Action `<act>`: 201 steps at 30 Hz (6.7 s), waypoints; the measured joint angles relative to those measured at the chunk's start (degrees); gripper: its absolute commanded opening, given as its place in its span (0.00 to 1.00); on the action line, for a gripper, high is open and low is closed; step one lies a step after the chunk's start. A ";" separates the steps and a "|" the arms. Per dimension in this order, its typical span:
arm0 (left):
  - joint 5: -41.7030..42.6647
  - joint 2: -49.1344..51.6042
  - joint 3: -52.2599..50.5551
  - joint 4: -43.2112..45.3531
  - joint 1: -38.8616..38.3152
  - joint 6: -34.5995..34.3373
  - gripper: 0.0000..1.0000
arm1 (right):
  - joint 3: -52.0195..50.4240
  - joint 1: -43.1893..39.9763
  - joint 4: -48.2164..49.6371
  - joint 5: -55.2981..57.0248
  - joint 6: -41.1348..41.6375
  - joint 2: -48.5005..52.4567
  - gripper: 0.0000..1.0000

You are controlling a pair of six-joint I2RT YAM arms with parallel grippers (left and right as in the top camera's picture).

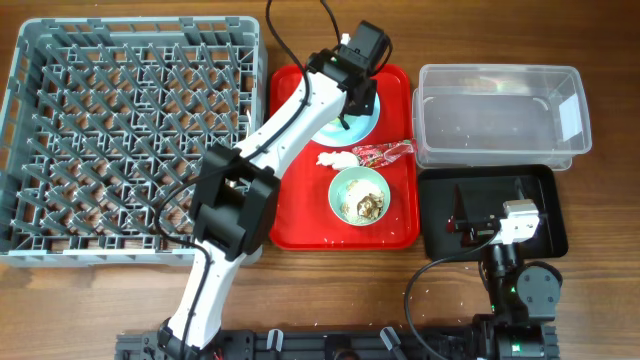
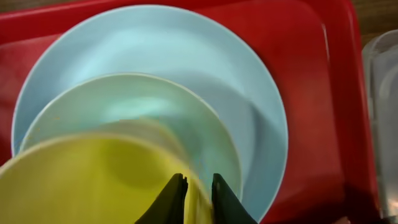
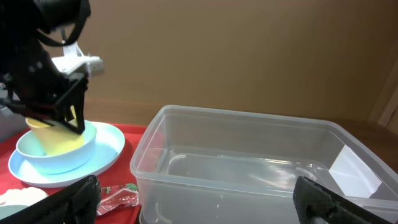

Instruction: Sort waste into correct bins and load items into the dishwasher rack

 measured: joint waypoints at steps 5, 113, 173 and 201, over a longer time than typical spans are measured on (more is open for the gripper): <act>0.00 0.28 -0.11 0.09 0.00 0.00 0.12 | 0.00 0.00 0.00 0.00 0.00 0.00 1.00; 18.27 -22.82 2.38 -3.06 11.50 1.33 0.13 | 0.00 0.00 0.00 0.00 0.00 0.00 1.00; 48.81 3.50 3.19 -4.07 18.34 26.45 0.44 | 0.00 0.00 0.00 0.00 0.00 0.00 1.00; 56.78 5.49 3.19 -8.48 14.36 26.82 0.04 | -0.02 0.00 0.00 0.00 0.00 0.00 1.00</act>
